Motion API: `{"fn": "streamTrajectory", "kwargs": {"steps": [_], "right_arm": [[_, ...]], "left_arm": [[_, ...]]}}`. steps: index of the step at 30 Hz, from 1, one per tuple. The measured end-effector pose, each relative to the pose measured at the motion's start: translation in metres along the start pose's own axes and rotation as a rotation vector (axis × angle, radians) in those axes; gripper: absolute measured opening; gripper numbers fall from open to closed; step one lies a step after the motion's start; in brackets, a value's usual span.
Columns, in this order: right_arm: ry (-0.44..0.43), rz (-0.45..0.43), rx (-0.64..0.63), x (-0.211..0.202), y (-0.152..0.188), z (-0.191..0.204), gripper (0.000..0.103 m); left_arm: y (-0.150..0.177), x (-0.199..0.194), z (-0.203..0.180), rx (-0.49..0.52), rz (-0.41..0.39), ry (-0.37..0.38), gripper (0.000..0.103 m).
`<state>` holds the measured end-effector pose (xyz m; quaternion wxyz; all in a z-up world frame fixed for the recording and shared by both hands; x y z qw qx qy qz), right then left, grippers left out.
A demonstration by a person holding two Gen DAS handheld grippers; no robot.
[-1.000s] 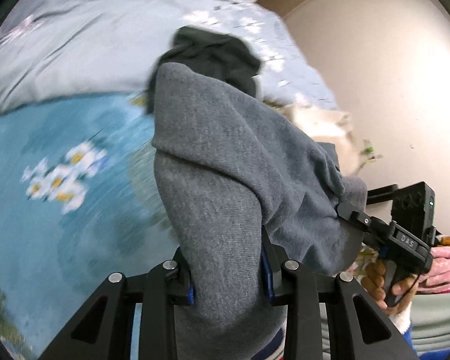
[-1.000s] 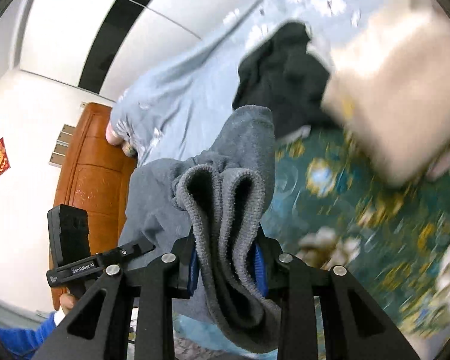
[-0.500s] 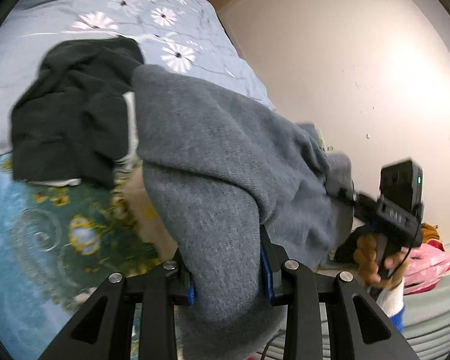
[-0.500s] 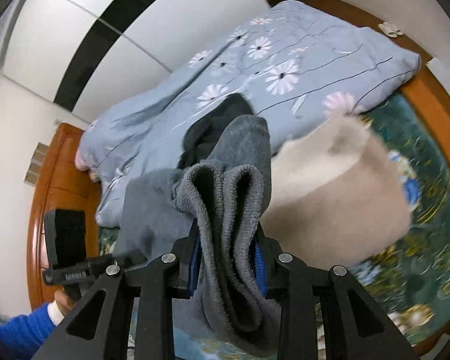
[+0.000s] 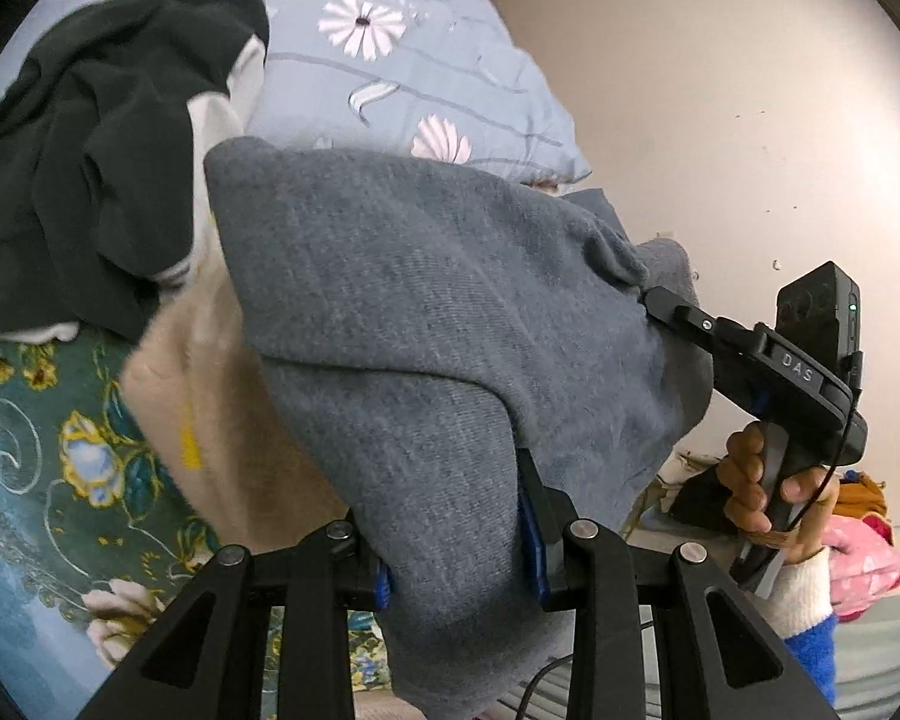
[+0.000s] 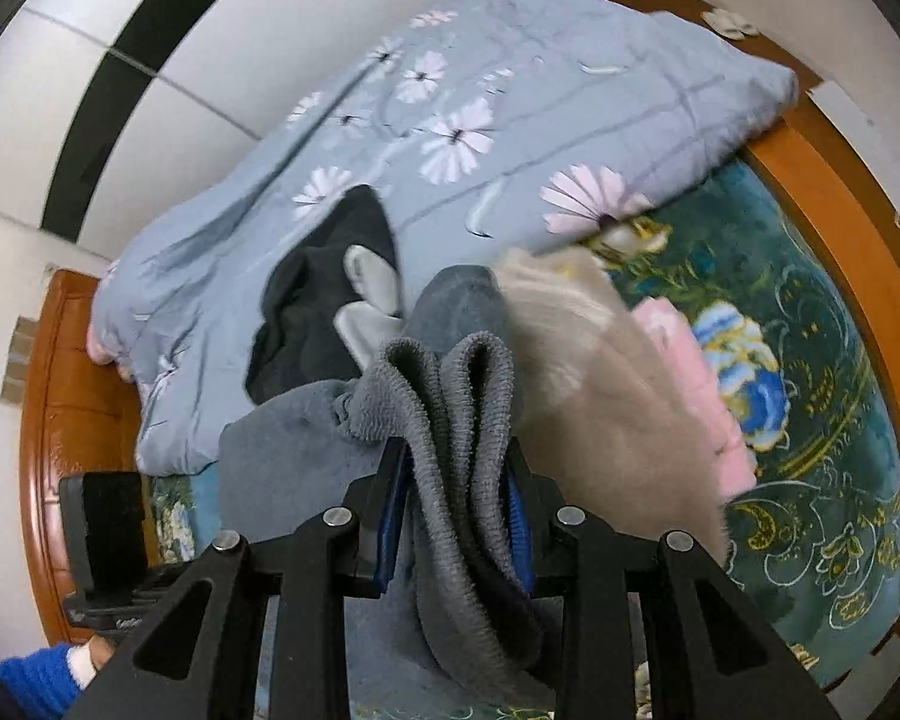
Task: Fold clothes
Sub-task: 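Carry the folded sweatshirt onto the clothes pile with both grippers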
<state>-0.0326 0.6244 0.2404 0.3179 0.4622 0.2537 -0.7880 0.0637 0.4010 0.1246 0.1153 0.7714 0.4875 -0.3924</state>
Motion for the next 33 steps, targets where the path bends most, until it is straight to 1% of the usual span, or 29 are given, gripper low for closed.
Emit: {"fn": "streamTrajectory", "kwargs": {"steps": [3,4,6,7,8,10,11,12,14,16,17,19,20,21,23,24,25,29,33], "right_arm": [[0.023,0.012,0.027,0.014,-0.001,-0.013,0.031],[0.024,0.015,0.028,0.017,0.0,-0.015,0.031],[0.018,0.013,0.023,0.017,0.002,-0.016,0.032],[0.02,-0.006,0.023,0.013,0.003,-0.015,0.035],[0.025,-0.029,0.022,0.008,0.004,-0.014,0.035],[0.034,-0.076,0.022,-0.003,0.005,-0.011,0.036],[0.039,-0.099,0.021,-0.008,0.006,-0.009,0.036],[0.043,-0.122,0.021,-0.014,0.007,-0.008,0.039],[0.053,-0.169,0.02,-0.024,0.009,-0.005,0.039],[0.062,-0.215,0.02,-0.035,0.01,-0.002,0.039],[0.067,-0.238,0.019,-0.041,0.011,-0.001,0.039],[0.059,-0.279,-0.03,-0.053,0.025,0.013,0.039],[0.034,-0.286,-0.069,-0.056,0.036,0.022,0.04],[-0.001,-0.279,-0.108,-0.055,0.049,0.03,0.041],[-0.052,-0.228,-0.158,-0.039,0.066,0.04,0.042],[-0.057,-0.203,-0.173,-0.03,0.072,0.041,0.042],[-0.041,-0.181,-0.186,-0.019,0.076,0.042,0.042],[0.122,-0.168,-0.163,0.016,0.07,0.018,0.042],[0.165,-0.166,-0.104,0.04,0.057,-0.01,0.041]], "left_arm": [[0.0,0.011,0.004,0.016,0.027,-0.038,0.035],[0.0,0.012,0.006,0.012,0.037,-0.04,0.035],[0.001,0.012,0.011,-0.002,0.052,-0.034,0.041],[0.001,0.011,0.013,-0.008,0.055,-0.034,0.042],[0.001,0.01,0.015,-0.013,0.057,-0.033,0.043],[0.001,0.005,0.018,-0.011,0.066,-0.043,0.052],[0.001,0.001,0.017,0.003,0.074,-0.058,0.055],[0.002,-0.003,0.015,0.024,0.08,-0.076,0.057],[0.006,-0.012,0.01,0.073,0.091,-0.116,0.057],[0.011,-0.026,0.004,0.134,0.057,-0.178,0.057],[0.013,-0.036,0.0,0.172,0.025,-0.217,0.057],[0.016,-0.044,-0.012,0.243,-0.027,-0.258,0.057],[0.017,-0.047,-0.018,0.278,-0.051,-0.275,0.057],[0.019,-0.044,-0.024,0.305,-0.052,-0.273,0.057],[0.022,-0.034,-0.035,0.351,-0.034,-0.253,0.057],[0.023,-0.027,-0.037,0.359,-0.023,-0.25,0.057],[0.023,-0.02,-0.037,0.361,-0.01,-0.25,0.057],[0.026,0.007,-0.039,0.369,0.04,-0.252,0.057],[0.028,0.034,-0.041,0.376,0.09,-0.253,0.057]]}}
Point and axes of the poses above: each gripper's, at about its wrist camera, not at the fingertips, and x roughly the way its jaws point, z to its left, y to its underside, the point moved 1 cm from there along x, roughly the way its jaws point, and after that the axes turned 15 degrees about x, right-handed, at the moved point
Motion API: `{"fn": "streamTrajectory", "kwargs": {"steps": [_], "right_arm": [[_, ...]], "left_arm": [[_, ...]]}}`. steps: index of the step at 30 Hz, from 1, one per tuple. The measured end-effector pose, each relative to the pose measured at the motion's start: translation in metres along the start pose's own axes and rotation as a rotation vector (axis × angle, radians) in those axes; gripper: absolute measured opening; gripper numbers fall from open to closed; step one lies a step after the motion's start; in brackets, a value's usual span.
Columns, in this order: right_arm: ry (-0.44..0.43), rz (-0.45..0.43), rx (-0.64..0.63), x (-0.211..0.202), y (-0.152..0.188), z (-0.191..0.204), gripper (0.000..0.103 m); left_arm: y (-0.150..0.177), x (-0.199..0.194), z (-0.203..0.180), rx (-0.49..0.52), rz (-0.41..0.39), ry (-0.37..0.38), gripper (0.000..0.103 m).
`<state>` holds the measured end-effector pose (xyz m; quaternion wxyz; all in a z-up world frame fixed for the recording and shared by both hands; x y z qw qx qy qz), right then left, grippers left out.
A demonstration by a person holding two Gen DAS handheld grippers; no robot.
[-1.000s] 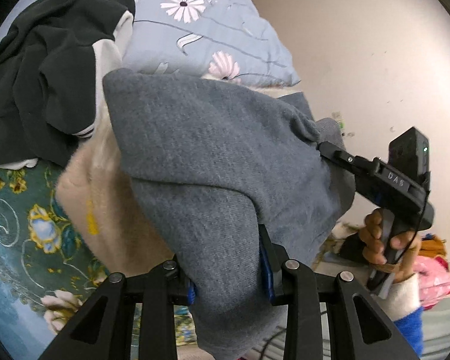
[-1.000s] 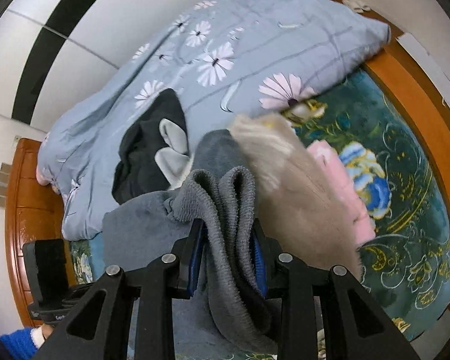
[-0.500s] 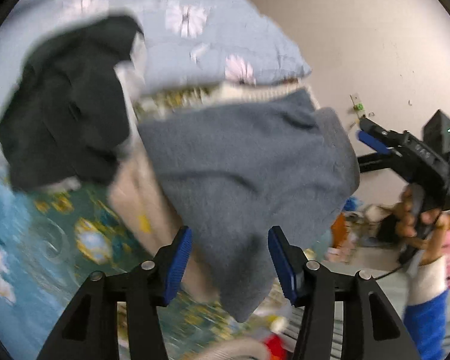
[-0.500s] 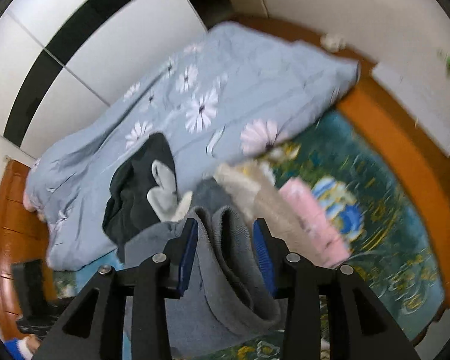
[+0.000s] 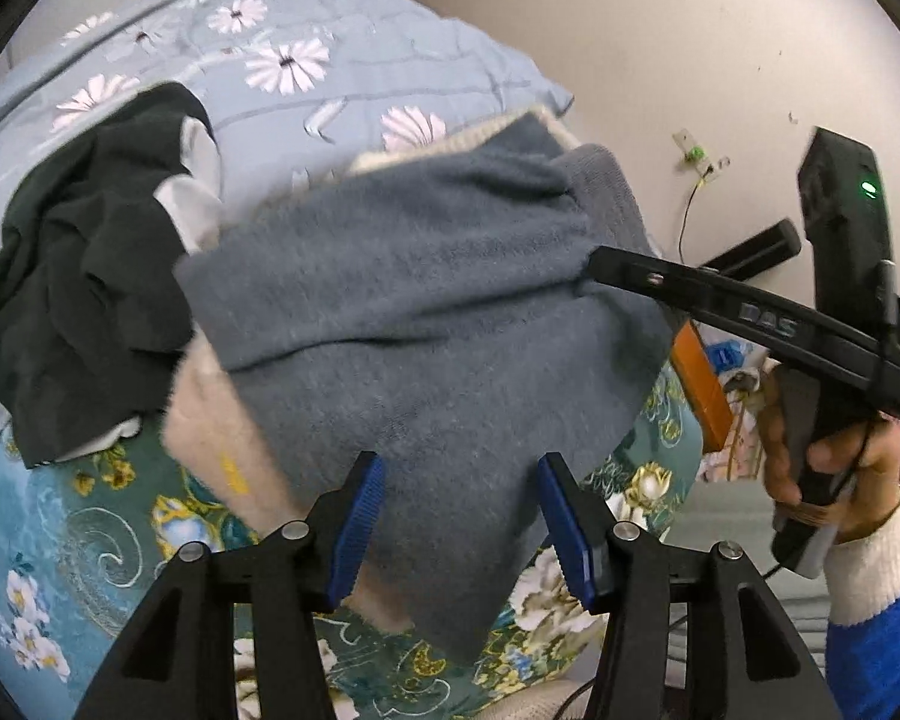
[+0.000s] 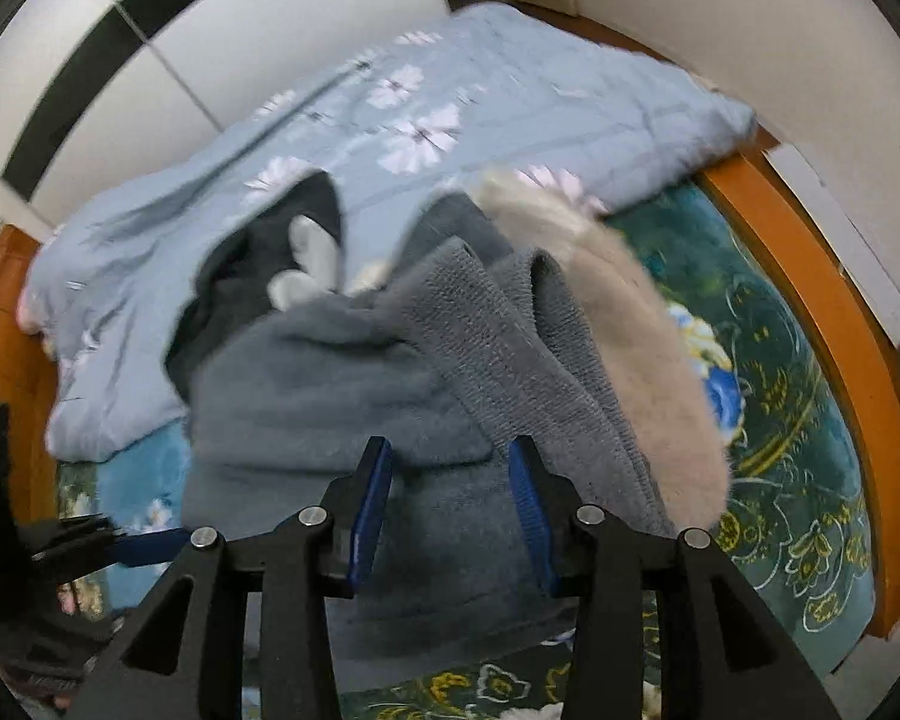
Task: Fold clothes
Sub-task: 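Carry the folded sweatshirt onto the clothes pile with both grippers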
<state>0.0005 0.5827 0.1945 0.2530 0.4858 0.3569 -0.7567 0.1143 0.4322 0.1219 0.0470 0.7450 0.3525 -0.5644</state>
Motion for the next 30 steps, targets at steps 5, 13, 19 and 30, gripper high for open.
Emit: {"fn": "streamTrajectory", "kwargs": {"steps": [5,13,19,30], "right_arm": [[-0.056,-0.014,0.118,0.013,-0.01,-0.032,0.041],[-0.065,-0.016,0.145,0.003,-0.01,-0.028,0.042],[-0.053,-0.034,0.113,-0.019,-0.003,-0.013,0.042],[-0.032,-0.054,-0.045,-0.077,0.035,-0.01,0.06]], "left_arm": [[-0.008,0.022,-0.017,0.077,0.037,-0.02,0.06],[-0.006,0.02,-0.02,0.076,0.055,-0.03,0.062],[-0.005,0.003,-0.028,0.071,0.039,-0.054,0.062],[0.007,-0.028,-0.055,0.025,-0.033,-0.05,0.073]]}}
Point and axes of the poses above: each gripper's, at about its wrist camera, not at the fingertips, and x roughly the way its jaws point, z to its left, y to its underside, the point moved 1 cm from there along x, roughly the way its jaws point, and after that the axes turned 15 degrees about x, right-handed, at the moved point
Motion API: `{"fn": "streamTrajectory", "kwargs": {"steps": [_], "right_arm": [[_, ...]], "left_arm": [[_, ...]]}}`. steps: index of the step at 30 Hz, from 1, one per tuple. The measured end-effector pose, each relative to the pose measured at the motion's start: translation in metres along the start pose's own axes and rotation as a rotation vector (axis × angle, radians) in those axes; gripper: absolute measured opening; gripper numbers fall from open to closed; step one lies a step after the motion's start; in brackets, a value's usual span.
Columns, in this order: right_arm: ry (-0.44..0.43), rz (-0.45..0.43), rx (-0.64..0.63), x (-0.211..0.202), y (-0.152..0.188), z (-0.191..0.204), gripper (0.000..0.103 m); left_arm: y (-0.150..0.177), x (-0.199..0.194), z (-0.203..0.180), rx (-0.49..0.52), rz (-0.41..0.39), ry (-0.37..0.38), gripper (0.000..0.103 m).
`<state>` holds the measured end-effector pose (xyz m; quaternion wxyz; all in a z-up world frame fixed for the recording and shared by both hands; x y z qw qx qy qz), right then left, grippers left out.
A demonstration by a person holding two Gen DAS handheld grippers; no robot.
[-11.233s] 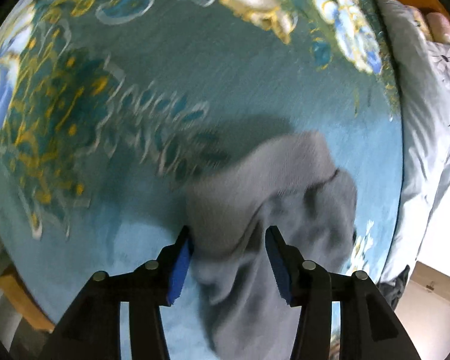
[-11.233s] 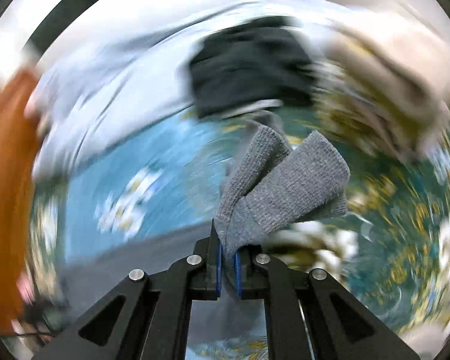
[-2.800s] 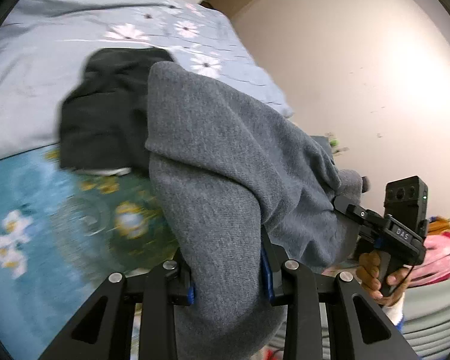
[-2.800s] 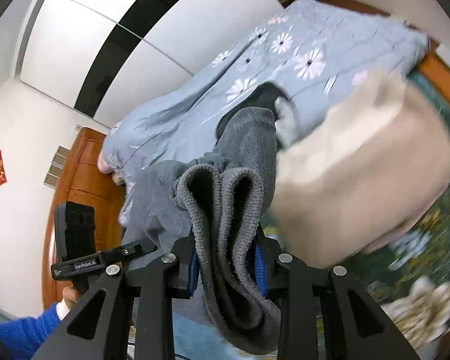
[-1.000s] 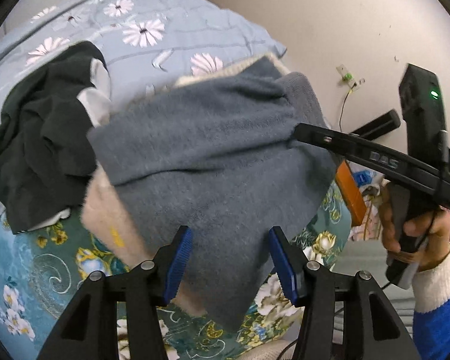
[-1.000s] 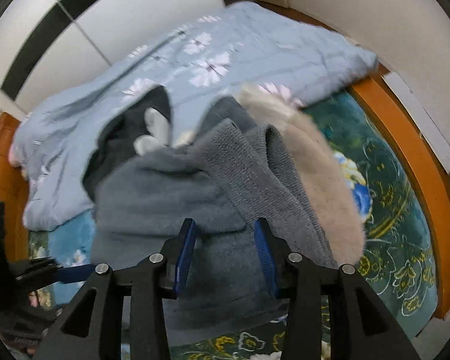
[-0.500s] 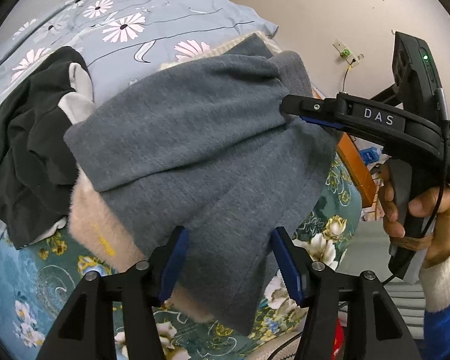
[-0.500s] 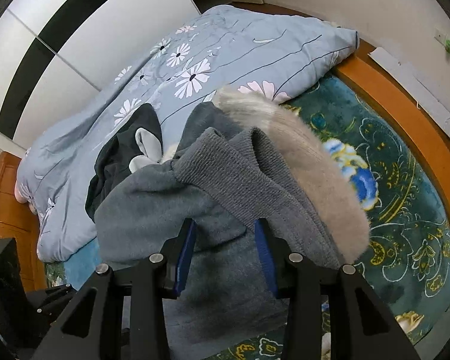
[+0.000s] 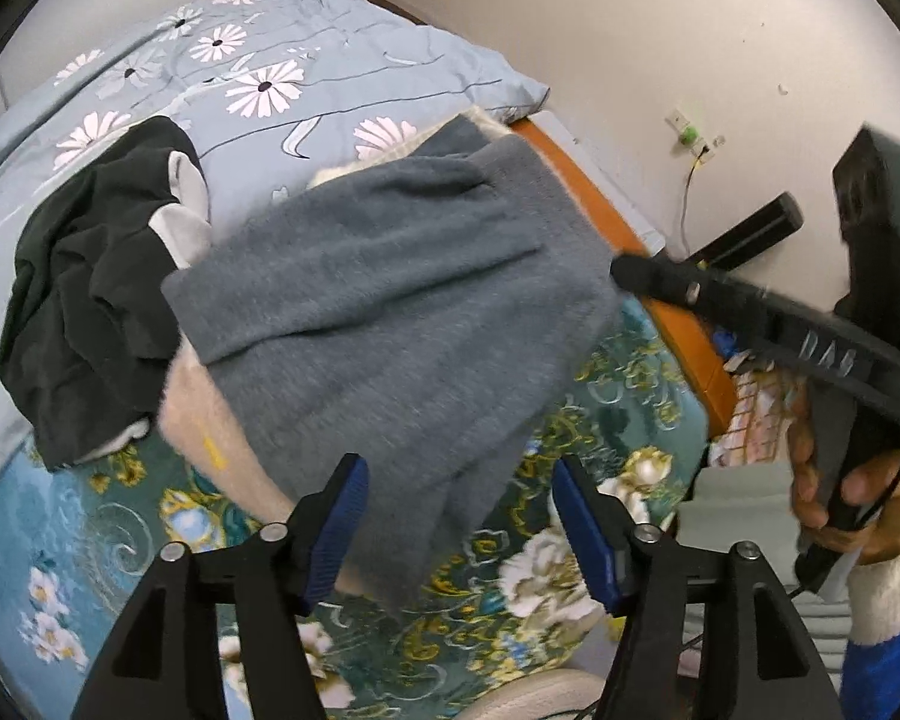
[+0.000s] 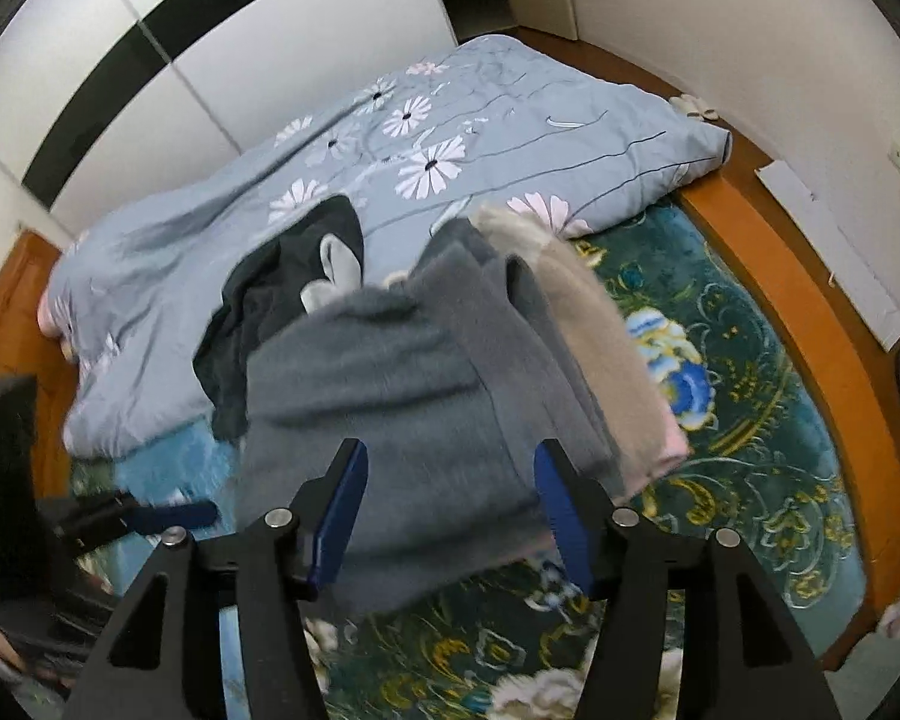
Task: Fold clothes
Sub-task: 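Carry the folded sweatshirt onto the clothes pile with both grippers, then lower the sweatshirt onto the pile and open both grippers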
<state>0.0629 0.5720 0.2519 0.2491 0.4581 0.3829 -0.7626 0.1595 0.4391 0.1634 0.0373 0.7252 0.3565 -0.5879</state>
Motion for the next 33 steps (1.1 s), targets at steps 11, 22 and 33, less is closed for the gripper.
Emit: {"fn": "streamTrajectory", "kwargs": {"steps": [11,22,33], "right_arm": [[-0.011,-0.046,-0.092,-0.004,0.054,-0.024,0.093],[0.0,-0.096,-0.108,0.012,0.072,-0.04,0.093],[-0.024,-0.081,-0.155,0.035,0.075,-0.034,0.093]], "left_arm": [[0.035,0.009,-0.021,-0.056,0.033,-0.105,0.091],[0.051,0.026,-0.017,-0.133,0.062,-0.17,0.103],[0.06,0.037,-0.005,-0.195,0.06,-0.236,0.103]]}}
Point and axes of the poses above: each gripper's, at about its wrist camera, not at the fingertips, and x roughly the way its jaws point, z to its left, y to its underside, the point moved 1 cm from there along x, roughly the way its jaws point, and after that the axes turned 15 degrees about x, right-handed, at the moved point
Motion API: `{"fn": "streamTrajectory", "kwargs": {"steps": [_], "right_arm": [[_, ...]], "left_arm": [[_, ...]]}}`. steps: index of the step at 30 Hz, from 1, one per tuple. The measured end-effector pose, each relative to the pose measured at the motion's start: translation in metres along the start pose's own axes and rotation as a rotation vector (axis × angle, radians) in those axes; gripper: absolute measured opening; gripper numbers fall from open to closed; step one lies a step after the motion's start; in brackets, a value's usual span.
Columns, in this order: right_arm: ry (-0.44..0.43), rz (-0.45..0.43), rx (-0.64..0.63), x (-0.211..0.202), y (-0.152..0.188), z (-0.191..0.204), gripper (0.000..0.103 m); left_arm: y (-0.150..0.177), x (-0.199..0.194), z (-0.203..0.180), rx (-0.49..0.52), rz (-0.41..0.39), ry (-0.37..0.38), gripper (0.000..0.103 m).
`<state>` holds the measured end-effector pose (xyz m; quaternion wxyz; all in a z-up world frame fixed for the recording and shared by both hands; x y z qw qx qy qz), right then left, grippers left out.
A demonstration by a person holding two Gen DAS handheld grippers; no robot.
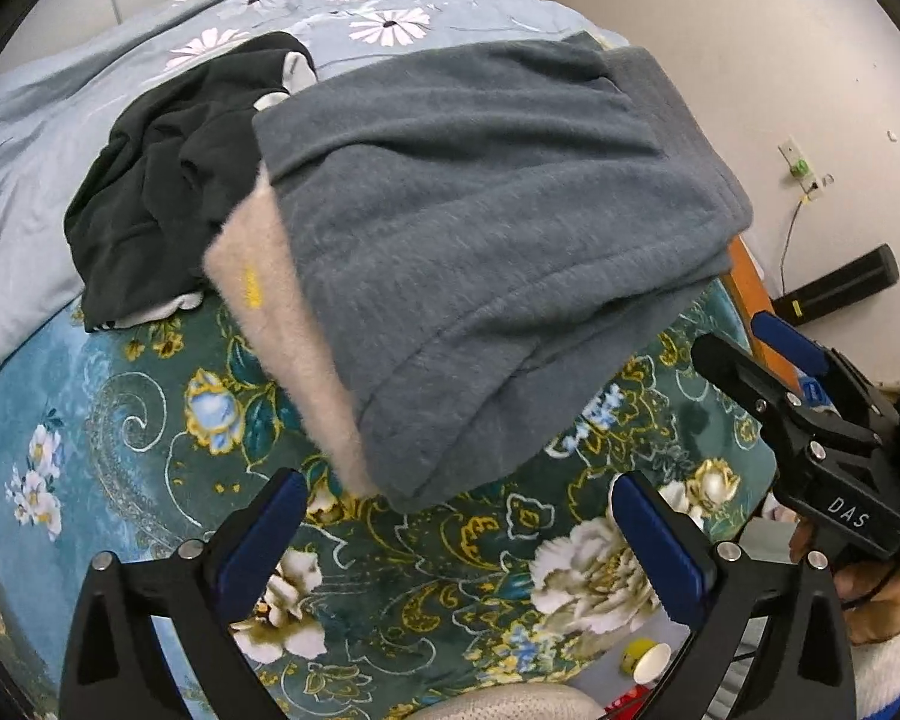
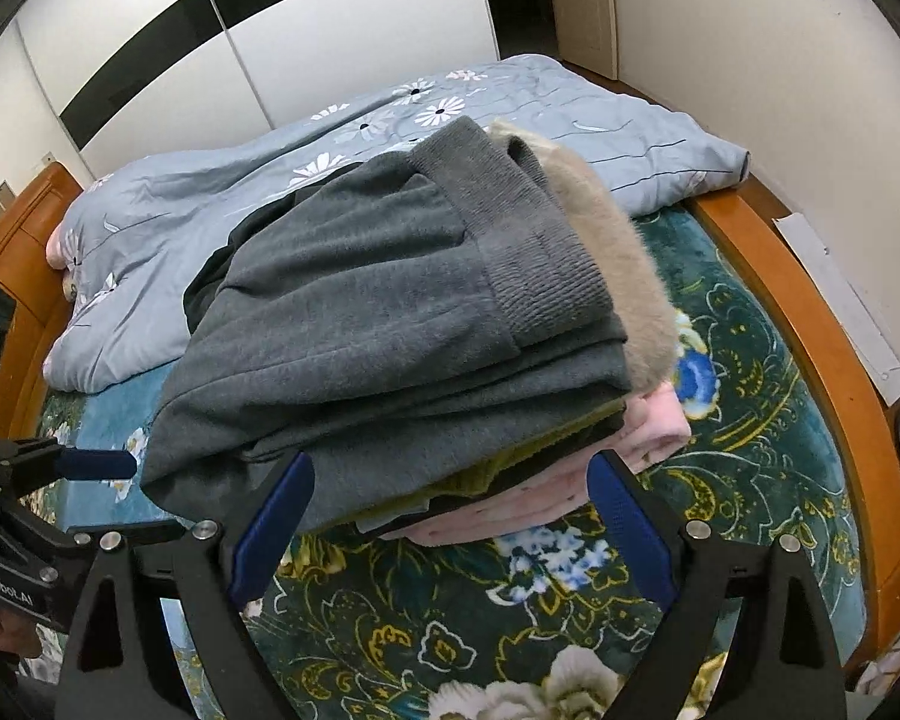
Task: Fold clothes
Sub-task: 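Lower the sweatshirt onto the pile and open both grippers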
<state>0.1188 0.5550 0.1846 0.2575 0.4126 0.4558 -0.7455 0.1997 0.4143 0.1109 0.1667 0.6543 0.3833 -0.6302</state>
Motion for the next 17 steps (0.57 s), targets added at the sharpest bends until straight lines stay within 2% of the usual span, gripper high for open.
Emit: {"fn": "streamTrajectory", "kwargs": {"steps": [5,11,17], "right_arm": [[0.002,0.011,-0.024,0.008,0.001,0.002,0.093],[0.008,0.018,-0.032,0.014,0.0,0.0,0.095],[0.019,0.029,-0.027,0.019,-0.003,-0.004,0.096]], "left_arm": [[-0.001,-0.001,0.001,0.034,-0.031,-0.094,0.103],[-0.001,0.006,0.002,0.046,-0.017,-0.111,0.103],[-0.002,0.01,-0.004,0.073,0.006,-0.094,0.103]]}}
Point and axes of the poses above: each gripper's, at about its wrist camera, not at the fingertips, and x roughly the way its jaws point, z to its left, y to its underside, the point moved 1 cm from there along x, roughly the way its jaws point, and after that the axes turned 15 degrees about x, right-handed, at the moved point
